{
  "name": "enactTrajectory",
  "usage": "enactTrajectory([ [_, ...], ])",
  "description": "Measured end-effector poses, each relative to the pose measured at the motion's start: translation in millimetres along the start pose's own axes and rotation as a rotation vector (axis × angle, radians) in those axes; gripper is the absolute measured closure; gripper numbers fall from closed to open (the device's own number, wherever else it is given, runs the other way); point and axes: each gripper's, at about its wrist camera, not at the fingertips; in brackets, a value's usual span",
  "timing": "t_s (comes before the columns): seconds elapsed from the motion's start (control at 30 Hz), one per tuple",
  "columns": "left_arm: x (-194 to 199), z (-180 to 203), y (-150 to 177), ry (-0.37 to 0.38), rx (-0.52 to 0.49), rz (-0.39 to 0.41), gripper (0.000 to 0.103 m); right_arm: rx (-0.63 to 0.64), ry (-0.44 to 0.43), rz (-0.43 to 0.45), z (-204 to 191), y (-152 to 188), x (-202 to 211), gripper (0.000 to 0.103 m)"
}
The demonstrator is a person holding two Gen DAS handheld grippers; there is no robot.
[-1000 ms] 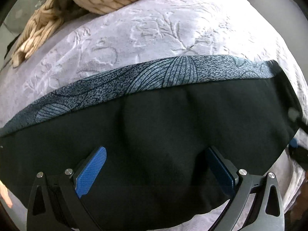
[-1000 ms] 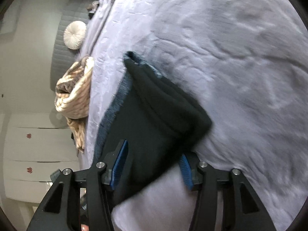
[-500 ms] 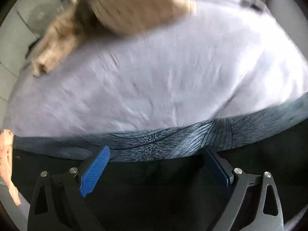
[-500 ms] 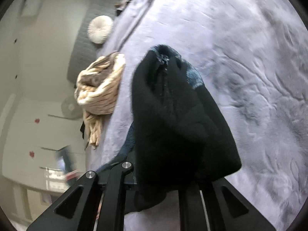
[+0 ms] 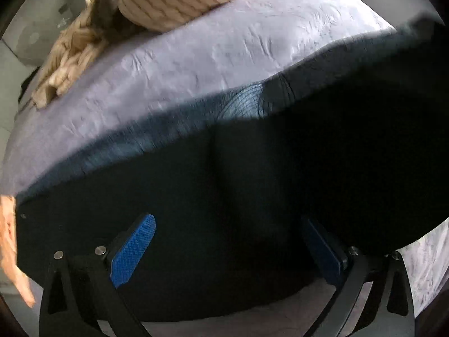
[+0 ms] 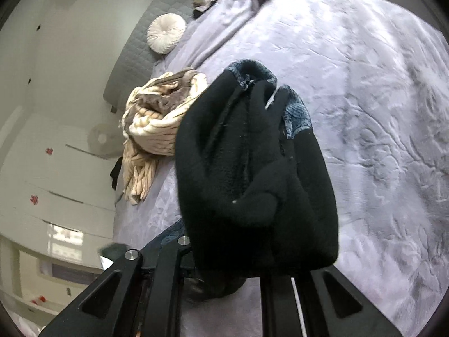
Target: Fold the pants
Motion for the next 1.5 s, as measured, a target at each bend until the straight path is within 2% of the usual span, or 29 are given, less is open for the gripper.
enactTrajectory([
  [0.2,-9.0,-25.3,-11.2,0.091,0.067,-0.084,0.000,0.176,0.076,-0.034,-56.7,2.9,-3.9,0.090],
  [0.3,11.8,-55.3,-11.1,0.129,0.091,-0.035,0.000,0.290,0.147,-0.048,-98.8,5.8,-9.8,0.090],
  [0.37,24.1,-82.3,-8.8,0.126,0.099,0.000,0.000,0.366,0.183,-0.066,-126.5,12.7,-18.0,0.090],
  [0.47,31.5,-137.1,-3.2,0.109,0.146,0.011,0.000,0.483,0.230,-0.099,-173.5,32.8,-40.2,0.088],
  [0.6,23.3,-214.7,7.5,0.028,0.234,-0.005,0.000,0.639,0.296,-0.191,-232.6,78.4,-106.7,0.078],
  [0.67,13.4,-257.9,17.2,-0.012,0.300,-0.042,0.000,0.702,0.337,-0.268,-253.0,110.3,-151.4,0.074],
  [0.73,7.7,-289.1,27.6,-0.051,0.337,-0.061,0.000,0.777,0.423,-0.372,-263.9,147.4,-203.0,0.067],
  [0.77,5.7,-304.7,32.6,-0.068,0.350,-0.069,0.000,0.828,0.503,-0.427,-267.9,166.8,-227.2,0.065],
  [0.83,5.3,-326.3,39.3,-0.075,0.368,-0.077,0.000,0.943,0.650,-0.464,-280.7,196.0,-248.2,0.055],
  [0.87,6.3,-335.2,41.0,-0.074,0.375,-0.075,0.000,0.988,0.680,-0.457,-288.5,203.4,-249.7,0.054],
  [0.93,7.9,-348.1,39.1,-0.056,0.383,-0.071,0.000,1.048,0.644,-0.424,-311.1,213.7,-236.7,0.043],
  [1.0,12.6,-354.9,33.1,-0.036,0.385,-0.055,0.000,1.063,0.524,-0.403,-328.1,214.7,-215.4,0.042],
  [1.07,18.1,-355.4,22.8,0.007,0.375,-0.033,0.000,0.983,0.364,-0.396,-333.1,203.7,-188.4,0.042],
  [1.1,20.7,-353.6,18.1,0.036,0.368,-0.027,0.000,0.860,0.257,-0.388,-323.1,187.7,-171.3,0.042],
  [1.2,28.1,-335.2,12.7,0.160,0.333,-0.031,0.000,0.487,0.083,-0.370,-271.4,155.9,-144.2,0.042],
  [1.3,30.9,-301.2,11.6,0.281,0.294,-0.061,0.000,0.097,0.006,-0.371,-197.3,144.0,-124.4,0.042],
  [1.33,29.9,-290.5,11.8,0.313,0.284,-0.073,0.000,0.010,-0.007,-0.365,-178.1,143.9,-120.7,0.042],
  [1.4,26.8,-269.7,11.8,0.347,0.267,-0.099,0.000,-0.101,-0.063,-0.351,-155.9,152.8,-112.1,0.042],
  [1.5,23.5,-255.2,10.1,0.392,0.279,-0.115,0.000,-0.180,-0.116,-0.339,-138.5,154.9,-119.5,0.042],
])
Point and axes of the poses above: each gripper's, at about its wrist camera, not at the fingertips, and x roughly against the way its jaws point, z to its right, y to its underside, and after that the axes turned 11 degrees about x, right-handed
